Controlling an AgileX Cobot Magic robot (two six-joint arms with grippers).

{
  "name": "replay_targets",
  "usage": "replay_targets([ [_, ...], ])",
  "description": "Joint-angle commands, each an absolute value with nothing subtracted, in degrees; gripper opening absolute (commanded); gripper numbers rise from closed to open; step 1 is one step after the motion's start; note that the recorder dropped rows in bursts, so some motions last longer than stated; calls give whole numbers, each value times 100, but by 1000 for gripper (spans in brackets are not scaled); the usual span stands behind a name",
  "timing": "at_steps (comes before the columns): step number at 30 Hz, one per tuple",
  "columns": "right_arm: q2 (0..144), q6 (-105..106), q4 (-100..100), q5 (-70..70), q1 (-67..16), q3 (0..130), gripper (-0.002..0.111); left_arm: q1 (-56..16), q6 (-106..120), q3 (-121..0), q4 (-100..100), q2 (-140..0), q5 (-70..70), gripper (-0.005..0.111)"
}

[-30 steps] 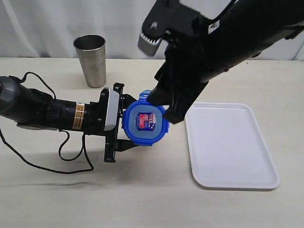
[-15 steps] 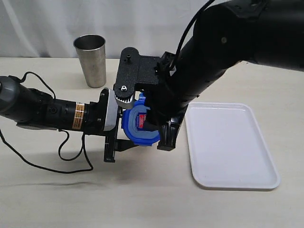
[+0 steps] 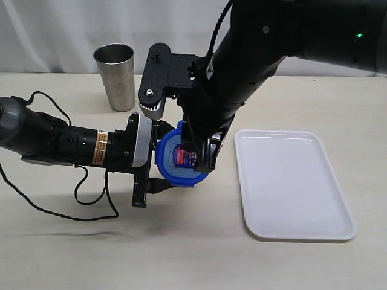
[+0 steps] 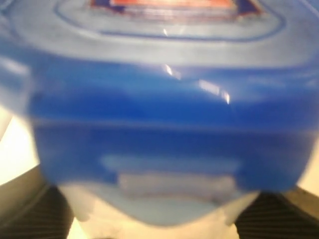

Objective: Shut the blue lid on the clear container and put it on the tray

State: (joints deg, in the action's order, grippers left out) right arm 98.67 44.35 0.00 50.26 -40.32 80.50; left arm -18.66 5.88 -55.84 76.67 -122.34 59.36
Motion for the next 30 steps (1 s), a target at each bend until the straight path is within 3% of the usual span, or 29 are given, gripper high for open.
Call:
replay_targets([
  [1,9998,4410,-107,5104,-4005,8065,48,-1873,444,-5618,7703,-12148,6066,0],
  [19,10646,4236,-107,5751,-4005,8065,46,-1873,82,-5618,7681,-12148,6551,0],
  [22,10718,4236,-93,5880,-4005,8065,38,-1873,-30,-5618,7615,-12148,6708,0],
  [30,10829,4114,-93,5822,-4005,8053,38,-1873,-286,-5618,7472,-12148,6732,0],
])
